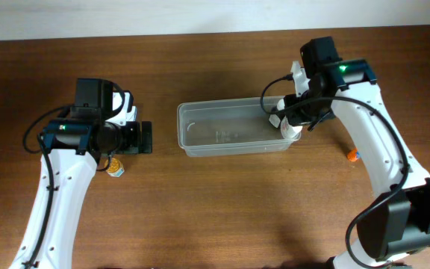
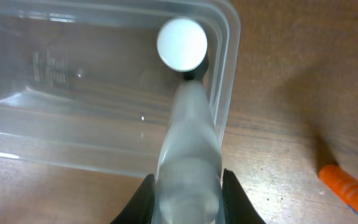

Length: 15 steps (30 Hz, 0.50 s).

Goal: Pack container
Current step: 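Grasp white spray bottle and place it in the container's right end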

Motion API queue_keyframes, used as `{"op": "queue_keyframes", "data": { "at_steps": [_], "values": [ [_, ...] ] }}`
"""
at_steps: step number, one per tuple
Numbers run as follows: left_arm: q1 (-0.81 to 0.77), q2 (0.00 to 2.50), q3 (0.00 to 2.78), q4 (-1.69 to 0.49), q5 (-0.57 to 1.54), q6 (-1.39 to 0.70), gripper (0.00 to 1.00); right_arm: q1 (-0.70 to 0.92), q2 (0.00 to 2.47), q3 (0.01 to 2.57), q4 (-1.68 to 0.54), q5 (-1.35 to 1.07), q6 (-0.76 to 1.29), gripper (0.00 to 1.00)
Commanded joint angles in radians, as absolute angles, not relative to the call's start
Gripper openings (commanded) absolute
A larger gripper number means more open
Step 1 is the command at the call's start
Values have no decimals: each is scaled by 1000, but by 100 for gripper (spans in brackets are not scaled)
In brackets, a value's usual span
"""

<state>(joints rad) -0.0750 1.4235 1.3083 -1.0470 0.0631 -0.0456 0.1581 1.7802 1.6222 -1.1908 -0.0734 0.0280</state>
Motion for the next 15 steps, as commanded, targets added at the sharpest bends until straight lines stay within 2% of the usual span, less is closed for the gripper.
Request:
{"op": "queue_keyframes", "data": {
  "at_steps": [1,8,10,11,15],
  "values": [
    [-67,1427,1328,-1044,56,-30,99,164,1776,1560,-1126,-79,38,15],
    [-67,1427,1328,-1044,56,-30,99,164,1776,1473,-1048,-79,38,16],
    [-67,1427,1328,-1044,56,-30,99,164,1776,1469,-1043,-79,38,29],
    [-67,1427,1328,-1044,56,-30,99,164,1776,1469,-1042,-79,38,43],
    [-67,1427,1328,-1044,56,-30,99,164,1776,1469,-1039,-79,38,44]
  ]
}}
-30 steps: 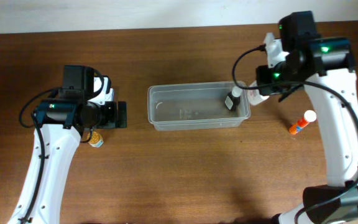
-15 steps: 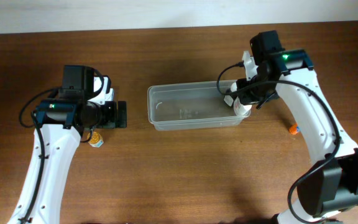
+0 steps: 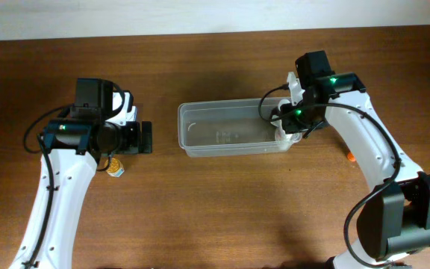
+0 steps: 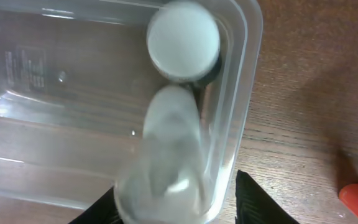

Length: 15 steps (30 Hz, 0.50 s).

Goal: Pack container
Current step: 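Grasp white spray bottle and place it in the container's right end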

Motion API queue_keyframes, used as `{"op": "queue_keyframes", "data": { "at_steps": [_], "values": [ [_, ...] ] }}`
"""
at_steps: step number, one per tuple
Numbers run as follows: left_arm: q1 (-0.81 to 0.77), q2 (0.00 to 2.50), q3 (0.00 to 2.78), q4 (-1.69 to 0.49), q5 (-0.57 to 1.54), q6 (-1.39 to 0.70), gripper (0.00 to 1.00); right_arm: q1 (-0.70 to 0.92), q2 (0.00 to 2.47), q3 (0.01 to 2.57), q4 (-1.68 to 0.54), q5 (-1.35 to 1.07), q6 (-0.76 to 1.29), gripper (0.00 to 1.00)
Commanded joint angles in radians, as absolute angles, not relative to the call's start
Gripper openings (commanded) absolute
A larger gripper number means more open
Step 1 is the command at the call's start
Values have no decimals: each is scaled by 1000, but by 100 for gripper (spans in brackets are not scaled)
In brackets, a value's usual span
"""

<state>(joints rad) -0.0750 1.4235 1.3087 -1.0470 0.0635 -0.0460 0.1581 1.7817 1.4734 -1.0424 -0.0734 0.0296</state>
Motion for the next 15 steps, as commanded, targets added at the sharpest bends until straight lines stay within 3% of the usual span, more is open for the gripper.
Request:
{"op": "queue_keyframes", "data": {
  "at_steps": [1,11,15],
  "values": [
    [-67,1427,1328,-1044,56,-30,99,164,1776,1469,-1040,-79,38,44],
    [-67,1427,1328,-1044,56,-30,99,163,1754,1502,-1061,-63,39,55],
    [-67,1427,1328,-1044,56,-30,99,154,1675,1631,-1167,82,108,62]
  ]
}}
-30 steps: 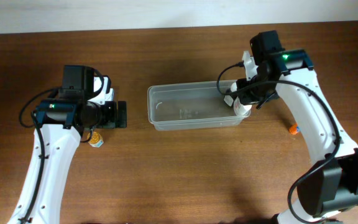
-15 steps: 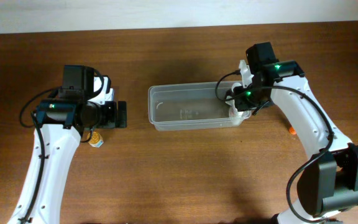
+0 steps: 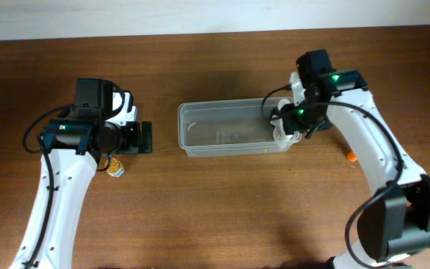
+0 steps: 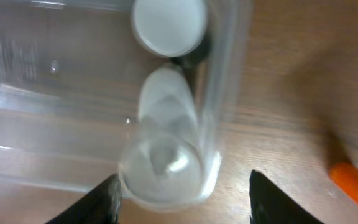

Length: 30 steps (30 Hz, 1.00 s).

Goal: Pack container
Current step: 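Grasp white spray bottle and place it in the container's right end, then move right gripper to the orange-capped tube and grasp it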

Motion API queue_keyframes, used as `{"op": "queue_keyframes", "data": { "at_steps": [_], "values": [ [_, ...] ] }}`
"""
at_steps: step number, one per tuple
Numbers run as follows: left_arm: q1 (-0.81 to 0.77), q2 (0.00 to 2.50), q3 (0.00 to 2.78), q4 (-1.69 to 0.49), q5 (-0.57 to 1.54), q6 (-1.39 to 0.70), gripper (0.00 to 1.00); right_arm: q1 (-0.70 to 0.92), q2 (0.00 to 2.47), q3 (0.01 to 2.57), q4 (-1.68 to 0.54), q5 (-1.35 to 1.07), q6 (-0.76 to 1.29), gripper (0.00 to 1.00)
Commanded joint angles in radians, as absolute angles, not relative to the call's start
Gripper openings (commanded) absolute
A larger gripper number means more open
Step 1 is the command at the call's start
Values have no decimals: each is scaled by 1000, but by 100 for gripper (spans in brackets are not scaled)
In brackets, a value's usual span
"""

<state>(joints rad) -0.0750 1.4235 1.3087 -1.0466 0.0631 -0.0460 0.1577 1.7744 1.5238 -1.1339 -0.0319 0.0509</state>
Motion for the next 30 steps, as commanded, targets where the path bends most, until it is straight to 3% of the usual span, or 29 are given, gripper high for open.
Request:
{"op": "queue_keyframes", "data": {
  "at_steps": [1,3,9,16,25,27,30],
  "values": [
    [-67,1427,1328,-1044,56,-30,99,138,1647,1666,-1190,114,130,68],
    [-67,1427,1328,-1044,56,-30,99,101,1608,1695,-1208,139,163,84],
    [-67,1427,1328,-1040,56,-30,99,-170,1550,1695,-1301,71,226,99],
    [-67,1427,1328,-1032,57,-30,99,-350,1625,1594,-1324,52,221,99],
    [-67,1427,1328,-1034,57,-30,99,-366,1781,1513,-1234,-4,188,94],
    [-67,1427,1328,-1033,57,-30,99,-366,1837,1513,-1233,-5,189,88],
    [-67,1427,1328,-1033,57,-30,100,-366,1883,1513,-1234,-34,188,70]
  ]
}}
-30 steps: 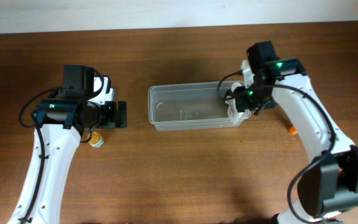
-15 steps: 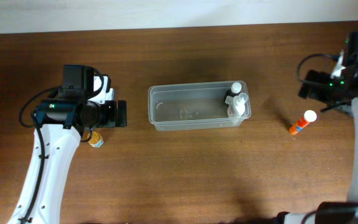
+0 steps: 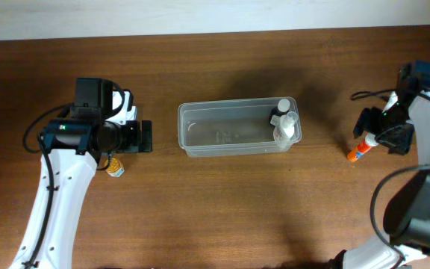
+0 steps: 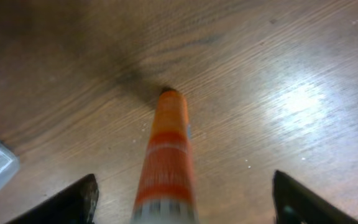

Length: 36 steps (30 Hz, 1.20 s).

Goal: Pack container
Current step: 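Move right gripper to the orange-capped tube and grasp it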

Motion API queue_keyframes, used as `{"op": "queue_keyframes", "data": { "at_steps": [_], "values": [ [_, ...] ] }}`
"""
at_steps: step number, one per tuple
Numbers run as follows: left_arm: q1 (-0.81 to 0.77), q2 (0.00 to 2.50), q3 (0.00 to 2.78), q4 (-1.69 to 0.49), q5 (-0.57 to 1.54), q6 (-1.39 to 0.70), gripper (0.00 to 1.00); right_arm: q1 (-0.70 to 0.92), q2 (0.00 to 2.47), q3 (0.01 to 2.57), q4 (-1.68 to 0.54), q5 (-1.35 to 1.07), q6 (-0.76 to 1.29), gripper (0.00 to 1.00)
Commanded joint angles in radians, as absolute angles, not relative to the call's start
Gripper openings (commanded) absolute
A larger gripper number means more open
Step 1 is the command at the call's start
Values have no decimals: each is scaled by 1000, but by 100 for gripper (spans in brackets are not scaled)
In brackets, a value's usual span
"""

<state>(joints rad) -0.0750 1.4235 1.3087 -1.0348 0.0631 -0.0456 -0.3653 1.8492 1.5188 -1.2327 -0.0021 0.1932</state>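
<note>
The clear plastic container [image 3: 237, 128] lies at the table's middle. A translucent white-capped bottle [image 3: 285, 128] lies inside it at its right end. An orange stick with a white end [image 3: 357, 153] [image 4: 166, 162] rests on the wood at the far right. My right gripper [image 3: 380, 131] [image 4: 182, 208] is open, low over the table, and the stick lies between its black fingertips [image 4: 73, 200], untouched. My left gripper [image 3: 145, 137] hovers left of the container; from above its jaws cannot be read.
A small yellow-and-white item [image 3: 116, 169] lies on the table under my left arm. A corner of the container shows at the left edge of the right wrist view. The table's far edge meets a white wall.
My right gripper has left the container's right end, where the bottle now lies, and moved to the far right. It now stands open around the orange stick. The left arm is unchanged.
My right gripper was shut on the bottle over the container's right end. Then its fingers had parted with the bottle down inside, then parted wider still. Now the bottle stays in the container and the gripper is at the orange stick.
</note>
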Motion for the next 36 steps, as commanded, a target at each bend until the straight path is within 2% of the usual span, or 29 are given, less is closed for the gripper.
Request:
{"op": "queue_keyframes", "data": {
  "at_steps": [1,3,11,13,16,21,25,31,36],
  "values": [
    [-67,1427,1328,-1033,57,-30,99,-366,1885,1513,-1234,-35,189,70],
    [-67,1427,1328,-1033,57,-30,99,-366,1885,1513,-1235,-35,188,66],
    [-67,1427,1328,-1033,57,-30,99,-366,1885,1513,-1239,-35,188,37],
    [-67,1427,1328,-1033,57,-30,99,-366,1885,1513,-1242,-35,188,36],
    [-67,1427,1328,-1033,57,-30,99,-366,1885,1513,-1242,-35,188,26],
    [-67,1427,1328,-1033,57,-30,99,-365,1885,1513,-1242,-42,188,18],
    [-67,1427,1328,-1033,57,-30,99,-365,1884,1513,-1242,-46,188,7],
    [-67,1427,1328,-1033,57,-30,99,-337,1848,1542,-1257,-72,157,6],
    [-67,1427,1328,-1033,57,-30,99,-233,1795,1709,-1376,-72,120,6]
  ]
}}
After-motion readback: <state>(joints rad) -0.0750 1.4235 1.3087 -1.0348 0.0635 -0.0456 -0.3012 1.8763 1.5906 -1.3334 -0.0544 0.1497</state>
